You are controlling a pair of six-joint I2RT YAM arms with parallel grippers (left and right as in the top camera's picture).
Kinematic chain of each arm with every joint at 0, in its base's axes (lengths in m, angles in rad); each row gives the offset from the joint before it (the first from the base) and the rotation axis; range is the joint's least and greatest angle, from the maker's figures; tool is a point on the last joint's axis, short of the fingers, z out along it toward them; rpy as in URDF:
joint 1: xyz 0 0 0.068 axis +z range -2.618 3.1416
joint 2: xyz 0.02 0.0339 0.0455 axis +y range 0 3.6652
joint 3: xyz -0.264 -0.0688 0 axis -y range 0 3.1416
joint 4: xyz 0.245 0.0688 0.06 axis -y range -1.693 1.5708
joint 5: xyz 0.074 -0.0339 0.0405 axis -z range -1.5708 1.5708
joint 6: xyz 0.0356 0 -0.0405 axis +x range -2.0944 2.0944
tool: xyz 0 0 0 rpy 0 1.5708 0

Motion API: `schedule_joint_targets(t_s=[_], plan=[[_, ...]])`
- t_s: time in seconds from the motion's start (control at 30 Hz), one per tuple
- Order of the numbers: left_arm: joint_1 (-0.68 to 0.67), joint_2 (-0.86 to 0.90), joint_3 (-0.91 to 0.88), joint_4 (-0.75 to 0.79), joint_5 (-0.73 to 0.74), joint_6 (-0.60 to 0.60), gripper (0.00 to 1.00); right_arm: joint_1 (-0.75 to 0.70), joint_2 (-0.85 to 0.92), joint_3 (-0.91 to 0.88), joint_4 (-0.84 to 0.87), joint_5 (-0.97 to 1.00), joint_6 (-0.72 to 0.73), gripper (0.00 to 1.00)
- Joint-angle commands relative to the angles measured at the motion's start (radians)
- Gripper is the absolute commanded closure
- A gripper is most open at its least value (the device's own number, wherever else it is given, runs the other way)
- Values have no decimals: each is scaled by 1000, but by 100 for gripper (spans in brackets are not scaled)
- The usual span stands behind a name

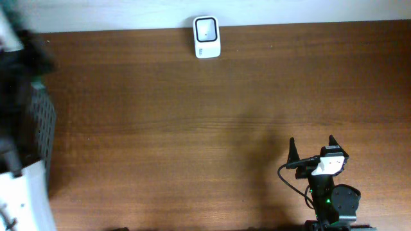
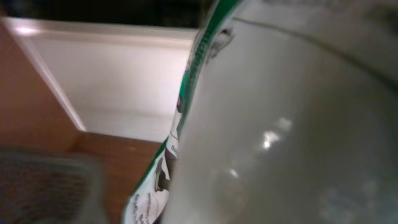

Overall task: Scan the item barcode
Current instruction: 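Carry the green packet to the scanner and lower it onto the table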

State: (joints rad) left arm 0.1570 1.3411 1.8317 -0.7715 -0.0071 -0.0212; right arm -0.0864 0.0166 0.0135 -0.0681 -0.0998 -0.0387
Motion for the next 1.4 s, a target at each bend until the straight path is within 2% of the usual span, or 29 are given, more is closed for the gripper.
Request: schedule_joint_targets(t_s=[0.0,0.13,0.27,0.4,0.53,0.67,0.73,1.0,1.2,1.27,1.3,1.33,1.37], plan=[[-229,76,5,-45,-223,26,100,-6,-2,-8,0,-13,-6,2],[-402,199,5,-156,-317,8,100,-6,-2,-8,0,-13,-6,2],[-490,357,2,-262,-330,-32,100,-6,-2,-8,0,-13,-6,2],[-562,532,2,-333,-330,-129,100,-6,-2,-8,0,-13,-6,2],[-611,642,2,-399,-332,-259,100,-6,-2,-8,0,-13,-6,2],[-654,737,2,-530,-443,-501,100,-6,-2,-8,0,-13,-6,2],[-668,766,2,-574,-462,-570,100,-6,-2,-8,0,-13,-6,2],[-734,890,2,-586,-426,-805,100,-6,-2,-8,0,-13,-6,2],[-751,973,2,-481,-256,-805,100,-6,-2,-8,0,-13,-6,2],[-751,983,2,-463,-235,-805,93,-6,-2,-8,0,-13,-6,2],[-750,983,2,-451,-219,-805,86,-6,-2,-8,0,-13,-6,2],[-750,983,2,-438,-206,-805,71,-6,-2,-8,0,-13,-6,2],[-750,983,2,-422,-189,-805,64,-6,-2,-8,0,-13,-6,2]])
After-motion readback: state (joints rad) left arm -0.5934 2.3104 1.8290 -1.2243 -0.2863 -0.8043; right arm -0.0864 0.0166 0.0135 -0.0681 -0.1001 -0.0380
